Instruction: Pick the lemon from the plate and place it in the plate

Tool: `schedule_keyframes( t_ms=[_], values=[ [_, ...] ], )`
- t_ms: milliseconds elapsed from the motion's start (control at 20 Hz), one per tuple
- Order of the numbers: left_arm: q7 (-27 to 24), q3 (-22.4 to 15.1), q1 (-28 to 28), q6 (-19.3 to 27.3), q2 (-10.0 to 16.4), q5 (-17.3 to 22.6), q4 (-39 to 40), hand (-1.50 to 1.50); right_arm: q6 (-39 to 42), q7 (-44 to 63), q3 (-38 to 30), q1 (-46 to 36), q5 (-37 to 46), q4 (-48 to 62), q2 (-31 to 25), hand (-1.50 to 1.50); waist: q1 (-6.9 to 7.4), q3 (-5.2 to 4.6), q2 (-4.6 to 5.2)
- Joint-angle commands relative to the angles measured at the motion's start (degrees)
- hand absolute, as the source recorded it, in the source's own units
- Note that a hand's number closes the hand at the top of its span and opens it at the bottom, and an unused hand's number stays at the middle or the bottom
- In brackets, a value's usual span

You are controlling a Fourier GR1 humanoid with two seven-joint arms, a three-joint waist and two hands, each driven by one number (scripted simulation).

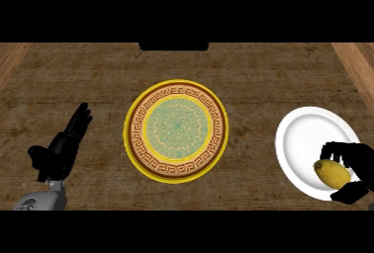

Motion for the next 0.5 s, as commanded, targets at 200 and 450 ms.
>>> schedule_keyframes(
  t_ms=[200, 450],
  values=[
    [-0.75, -0.04, 1.85, -0.23, -0.45, -0.24, -1.17, 0.00, 3.41, 5.32, -0.95, -4.38, -2.41, -9.30, 3.13, 1.50, 0.32, 0.57, 0.05],
    [0.45, 0.85, -1.73, 0.79, -0.70, -0.72, 1.74, 0.00, 4.96, 6.10, -1.68, 4.73, -4.65, -26.10, 3.25, 1.50, -0.46, 0.56, 0.04]
  ],
)
